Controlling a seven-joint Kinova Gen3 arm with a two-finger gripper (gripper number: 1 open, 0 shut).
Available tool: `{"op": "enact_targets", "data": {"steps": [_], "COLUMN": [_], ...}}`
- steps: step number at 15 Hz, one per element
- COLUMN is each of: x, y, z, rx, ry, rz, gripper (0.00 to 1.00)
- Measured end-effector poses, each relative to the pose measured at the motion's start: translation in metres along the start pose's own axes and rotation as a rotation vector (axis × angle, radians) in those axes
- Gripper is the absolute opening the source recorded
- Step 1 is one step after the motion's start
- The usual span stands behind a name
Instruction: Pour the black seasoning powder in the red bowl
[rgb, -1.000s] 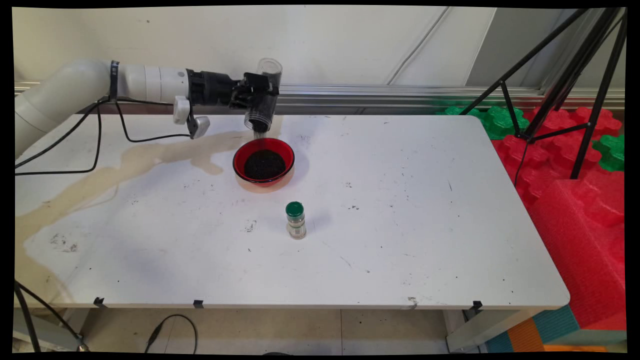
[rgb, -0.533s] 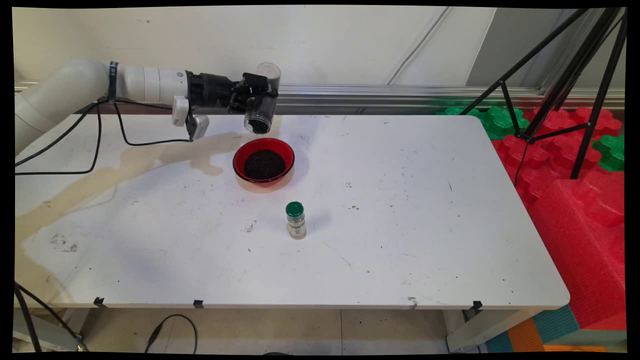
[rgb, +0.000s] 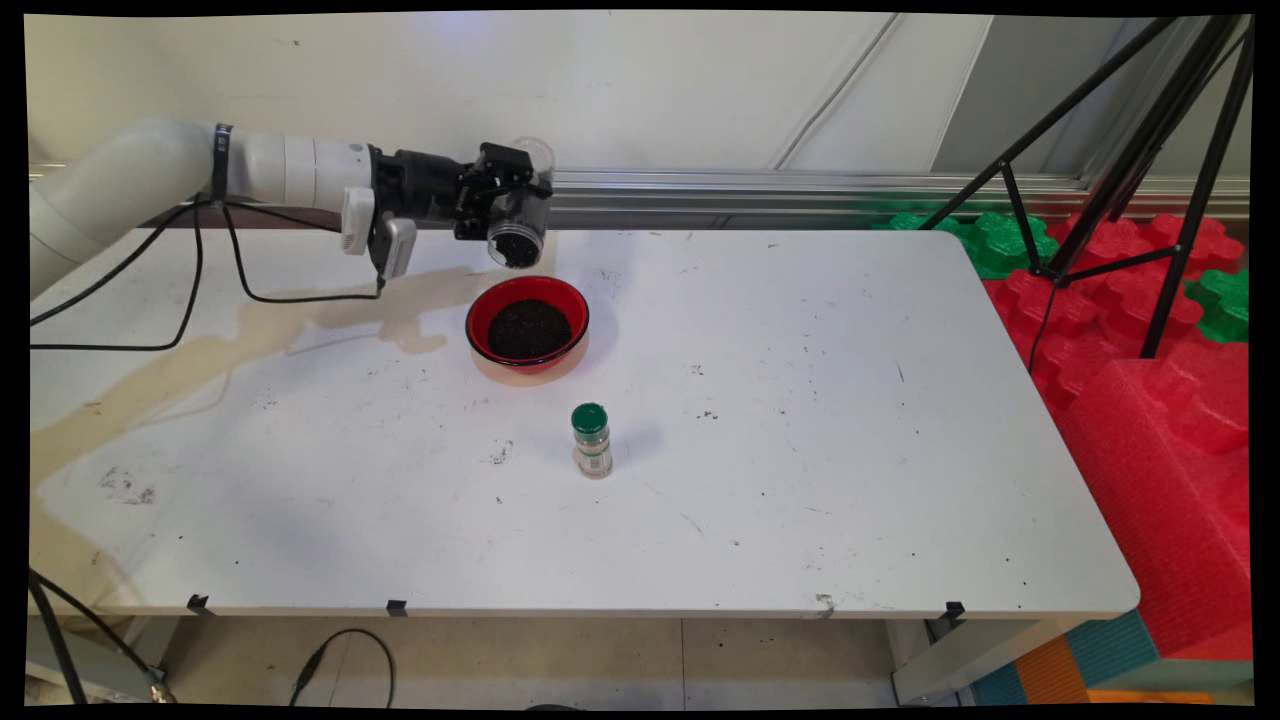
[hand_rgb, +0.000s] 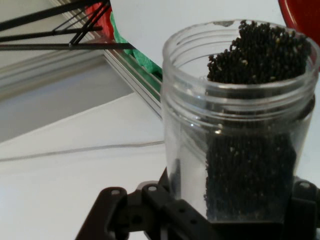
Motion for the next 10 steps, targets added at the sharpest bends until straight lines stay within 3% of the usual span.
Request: {"op": "enact_targets", "data": {"steps": [10], "x": [0.0017], "y": [-0.0085], "z": [-0.0083], "rx": [-0.007], "ry": [0.031], "rz": [-0.381], "gripper": [0.00]}}
